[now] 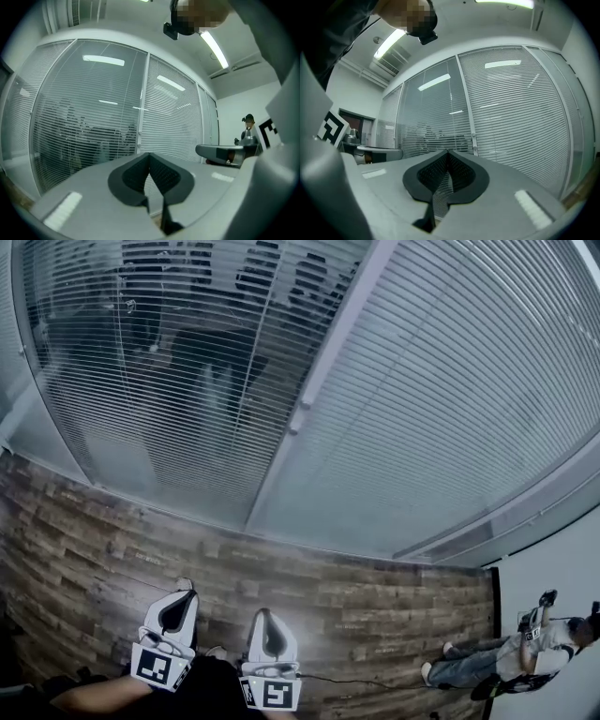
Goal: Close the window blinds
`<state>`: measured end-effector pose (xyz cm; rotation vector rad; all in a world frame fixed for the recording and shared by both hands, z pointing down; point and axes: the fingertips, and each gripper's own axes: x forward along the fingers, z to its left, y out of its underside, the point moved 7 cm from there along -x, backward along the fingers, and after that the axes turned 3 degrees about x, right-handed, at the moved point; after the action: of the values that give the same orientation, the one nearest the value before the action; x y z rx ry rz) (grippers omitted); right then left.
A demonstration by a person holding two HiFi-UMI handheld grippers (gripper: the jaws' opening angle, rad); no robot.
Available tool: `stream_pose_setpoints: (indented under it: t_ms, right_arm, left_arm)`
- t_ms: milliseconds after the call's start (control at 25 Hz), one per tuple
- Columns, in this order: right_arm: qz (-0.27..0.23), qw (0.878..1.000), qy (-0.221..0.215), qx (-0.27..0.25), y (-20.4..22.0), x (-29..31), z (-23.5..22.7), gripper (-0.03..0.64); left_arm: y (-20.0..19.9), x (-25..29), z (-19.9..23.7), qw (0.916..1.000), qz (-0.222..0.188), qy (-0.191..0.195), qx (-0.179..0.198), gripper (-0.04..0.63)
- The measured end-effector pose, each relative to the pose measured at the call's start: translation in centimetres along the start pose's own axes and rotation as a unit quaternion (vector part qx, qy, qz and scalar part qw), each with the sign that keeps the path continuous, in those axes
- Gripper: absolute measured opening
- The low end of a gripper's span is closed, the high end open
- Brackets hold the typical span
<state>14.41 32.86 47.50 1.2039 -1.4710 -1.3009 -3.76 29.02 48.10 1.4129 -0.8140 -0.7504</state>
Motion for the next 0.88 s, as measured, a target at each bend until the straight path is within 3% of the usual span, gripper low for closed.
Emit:
stream_pose_setpoints:
  t_ms: [200,400,560,880]
  right_arm:
    - [0.003,1.000,0.015,-0.010,0.6,3.7,-1.1,0.003]
    - [0.007,0.999,0.035,-0.020,-1.5,9.9,-1.5,0.005]
    - [0.015,0.999,0.044,0.006,-1.4,15.2,-1.4,0.005]
    - [0.017,0.995,0.098,-0.030,-3.2,22.3,-1.2,0.021]
  left_arm:
    - [1.0,4.0,2.1,0.9998,-0.001,0.018,-0.010,0.002]
    - [-0.9,9.0,6.2,0.9990,-0.012,0.039,-0.021,0.002]
    - [-1.0,12.4,10.1,0.9984,-0.009,0.049,-0.027,0.002]
    - [-3.2,17.7,16.0,0.9953,-0.023,0.080,-0.050,0.002]
